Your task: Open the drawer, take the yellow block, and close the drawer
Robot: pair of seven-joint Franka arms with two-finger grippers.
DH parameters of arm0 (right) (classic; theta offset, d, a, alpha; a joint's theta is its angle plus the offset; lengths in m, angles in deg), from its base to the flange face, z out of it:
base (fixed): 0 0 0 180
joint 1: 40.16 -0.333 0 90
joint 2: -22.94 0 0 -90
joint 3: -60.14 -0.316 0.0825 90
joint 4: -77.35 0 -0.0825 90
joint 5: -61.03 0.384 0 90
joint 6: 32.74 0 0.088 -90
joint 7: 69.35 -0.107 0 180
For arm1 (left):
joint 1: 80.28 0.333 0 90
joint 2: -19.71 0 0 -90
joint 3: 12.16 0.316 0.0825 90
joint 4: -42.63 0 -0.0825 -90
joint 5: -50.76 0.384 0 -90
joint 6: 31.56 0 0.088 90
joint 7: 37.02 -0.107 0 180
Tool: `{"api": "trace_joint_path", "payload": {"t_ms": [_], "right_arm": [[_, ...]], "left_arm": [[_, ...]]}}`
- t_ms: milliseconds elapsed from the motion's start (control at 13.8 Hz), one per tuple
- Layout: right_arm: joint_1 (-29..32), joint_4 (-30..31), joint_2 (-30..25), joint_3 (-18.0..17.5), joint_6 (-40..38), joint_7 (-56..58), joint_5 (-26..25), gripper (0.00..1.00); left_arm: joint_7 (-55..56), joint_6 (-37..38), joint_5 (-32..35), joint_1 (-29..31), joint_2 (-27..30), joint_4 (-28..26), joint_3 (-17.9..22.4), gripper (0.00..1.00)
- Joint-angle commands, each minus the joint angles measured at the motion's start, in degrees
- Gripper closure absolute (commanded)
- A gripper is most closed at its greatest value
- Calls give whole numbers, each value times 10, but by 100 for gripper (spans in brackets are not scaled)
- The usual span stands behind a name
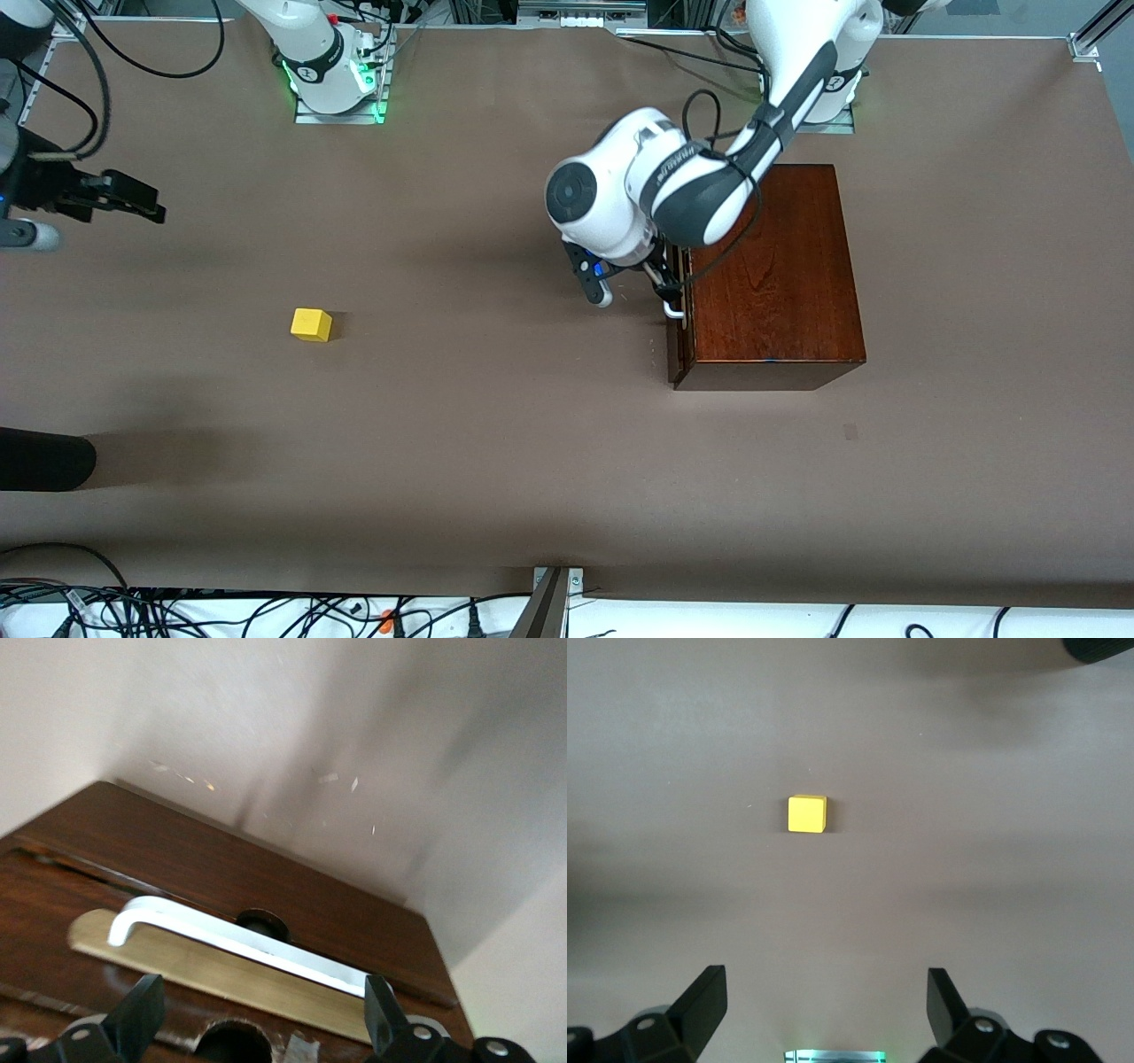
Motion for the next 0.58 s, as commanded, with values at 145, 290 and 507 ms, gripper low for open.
{"api": "trace_joint_path", "payload": {"t_ms": [145,290,507], "right_arm": [[16,7,-12,-17,12,-11,0,0],[10,5,-13,-18,18,-12,-2,0],[10,4,-13,-18,20,-12,-2,0]], "left_arm": [[122,10,-62,-8,42,67,6,0],[135,12,-63,13,74,77,7,0],[163,42,-84,77,124,87,6,0]]}}
